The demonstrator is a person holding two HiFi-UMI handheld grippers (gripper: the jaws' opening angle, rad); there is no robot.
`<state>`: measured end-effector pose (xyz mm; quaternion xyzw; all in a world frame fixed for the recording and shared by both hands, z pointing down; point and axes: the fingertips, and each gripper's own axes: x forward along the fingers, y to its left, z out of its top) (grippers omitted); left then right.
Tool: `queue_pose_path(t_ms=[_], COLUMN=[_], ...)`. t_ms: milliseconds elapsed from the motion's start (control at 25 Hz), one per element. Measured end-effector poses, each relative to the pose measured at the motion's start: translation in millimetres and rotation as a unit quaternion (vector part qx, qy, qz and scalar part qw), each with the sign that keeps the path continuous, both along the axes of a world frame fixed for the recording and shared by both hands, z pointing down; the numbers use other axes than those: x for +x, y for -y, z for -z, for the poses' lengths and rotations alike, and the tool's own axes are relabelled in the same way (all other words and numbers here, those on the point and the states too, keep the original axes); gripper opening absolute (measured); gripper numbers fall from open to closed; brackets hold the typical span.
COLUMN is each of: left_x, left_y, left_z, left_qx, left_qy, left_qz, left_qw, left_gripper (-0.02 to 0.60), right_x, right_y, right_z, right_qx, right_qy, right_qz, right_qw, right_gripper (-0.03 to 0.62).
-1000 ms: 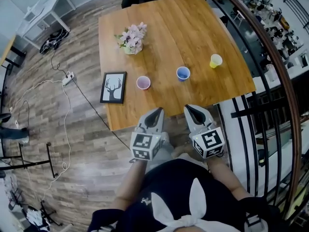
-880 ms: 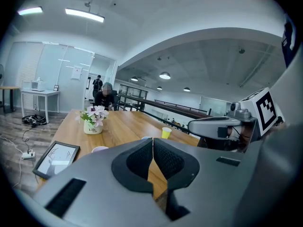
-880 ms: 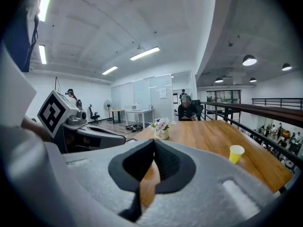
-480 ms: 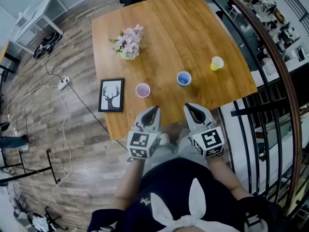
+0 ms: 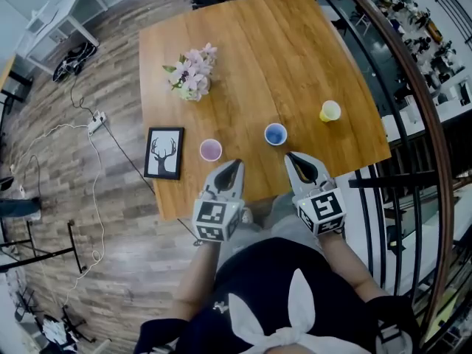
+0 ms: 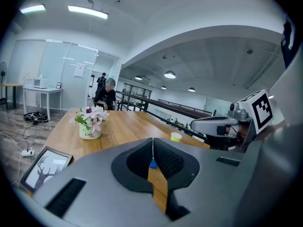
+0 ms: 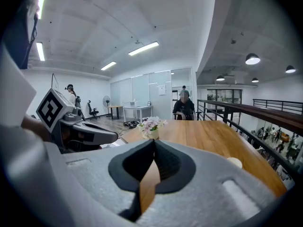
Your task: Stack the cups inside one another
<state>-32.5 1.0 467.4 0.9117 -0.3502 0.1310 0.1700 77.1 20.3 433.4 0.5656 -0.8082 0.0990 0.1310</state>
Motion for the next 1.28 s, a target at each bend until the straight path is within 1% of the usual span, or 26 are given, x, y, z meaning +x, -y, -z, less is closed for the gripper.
queue_pose_path(t_ms=[280,520,840,920,1000,1120,1280], left_x=[20.4,34.9,55.9,60.7,65.7,75.2,90.0], left_y=[17.0,28.0,40.1,44.0,48.1,55.2,64.4], left_z=[-1.3,-5.8,-11.9,-14.5,-18.3,-23.0,-18.3], left_qx=[-0.005,-0.011,-0.012,-0.012,-0.013,-0.012,-0.010], left_qy=[0.005,0.015,0.027,0.030,0.033,0.037,0.029], left_qz=[0.023,0.032,0.039,0.042,0.045,0.048,0.056], left_qw=[0.9997,0.9993,0.9988,0.9986,0.9984,0.9981,0.9980], left_gripper=[0.020,0.020,0.021,0.020,0.020,0.021,0.020], right_x=[51.1,93.6,138.7,149.2,158.9,172.5,190.8], right_y=[26.7,45.7,65.8,70.3,74.4,80.4,87.0], right_z=[0.2,-4.7,-13.1,-18.0,-23.9,-33.1,-41.9], right_qx=[-0.001,-0.003,-0.009,-0.015,-0.019,-0.028,-0.040], right_qy=[-0.009,-0.001,-0.001,0.001,0.001,-0.003,-0.010], right_qz=[-0.011,-0.029,-0.045,-0.049,-0.050,-0.050,-0.051], right_qw=[1.000,1.000,0.999,0.999,0.999,0.998,0.998], right_gripper=[0.000,0.000,0.002,0.055,0.070,0.130,0.179])
